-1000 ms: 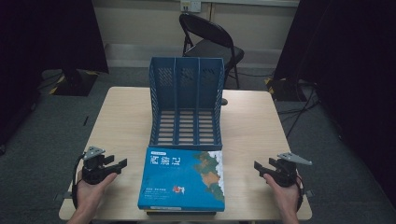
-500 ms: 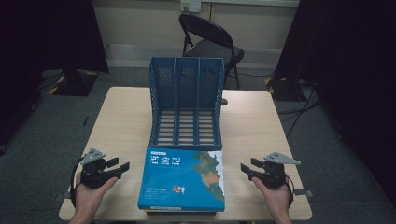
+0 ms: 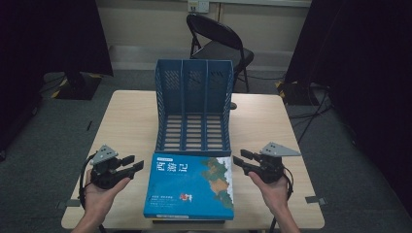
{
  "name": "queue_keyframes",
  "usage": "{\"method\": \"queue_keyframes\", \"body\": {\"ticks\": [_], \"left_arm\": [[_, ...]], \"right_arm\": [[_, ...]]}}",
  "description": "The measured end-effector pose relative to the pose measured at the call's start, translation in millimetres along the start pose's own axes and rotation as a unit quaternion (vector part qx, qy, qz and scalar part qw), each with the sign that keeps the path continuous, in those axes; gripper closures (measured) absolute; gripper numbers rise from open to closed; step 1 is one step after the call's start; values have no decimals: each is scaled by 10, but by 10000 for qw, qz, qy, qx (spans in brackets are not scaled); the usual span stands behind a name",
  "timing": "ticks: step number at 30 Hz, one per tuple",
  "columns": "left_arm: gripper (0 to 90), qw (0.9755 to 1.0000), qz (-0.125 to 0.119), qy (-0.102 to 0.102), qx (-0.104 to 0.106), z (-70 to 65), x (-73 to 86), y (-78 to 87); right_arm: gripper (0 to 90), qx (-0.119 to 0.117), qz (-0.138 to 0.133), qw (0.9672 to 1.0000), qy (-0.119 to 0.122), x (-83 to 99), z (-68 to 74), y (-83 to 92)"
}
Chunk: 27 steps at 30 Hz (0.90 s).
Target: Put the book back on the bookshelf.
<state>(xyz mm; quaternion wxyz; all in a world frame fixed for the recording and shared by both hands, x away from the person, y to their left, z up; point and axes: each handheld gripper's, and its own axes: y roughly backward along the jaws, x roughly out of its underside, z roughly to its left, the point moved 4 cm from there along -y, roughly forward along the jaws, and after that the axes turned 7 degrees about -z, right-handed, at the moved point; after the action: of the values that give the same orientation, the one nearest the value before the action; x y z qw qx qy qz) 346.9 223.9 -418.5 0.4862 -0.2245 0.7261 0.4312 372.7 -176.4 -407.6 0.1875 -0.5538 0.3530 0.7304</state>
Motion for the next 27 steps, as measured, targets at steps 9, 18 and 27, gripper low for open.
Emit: {"method": "queue_keyframes", "body": {"ticks": [9,18,27], "left_arm": [[575,9992,53,-117,386,-216,82,-155],[587,9970,70,-20,766,-276,178,-206],[589,9958,144,197,878,-247,179,-225]], "right_arm": [[668,-301,276,9992,16,182,82,-277],[581,-345,300,9989,46,193,77,-380],[613,-390,378,9985,103,217,91,-408]]}}
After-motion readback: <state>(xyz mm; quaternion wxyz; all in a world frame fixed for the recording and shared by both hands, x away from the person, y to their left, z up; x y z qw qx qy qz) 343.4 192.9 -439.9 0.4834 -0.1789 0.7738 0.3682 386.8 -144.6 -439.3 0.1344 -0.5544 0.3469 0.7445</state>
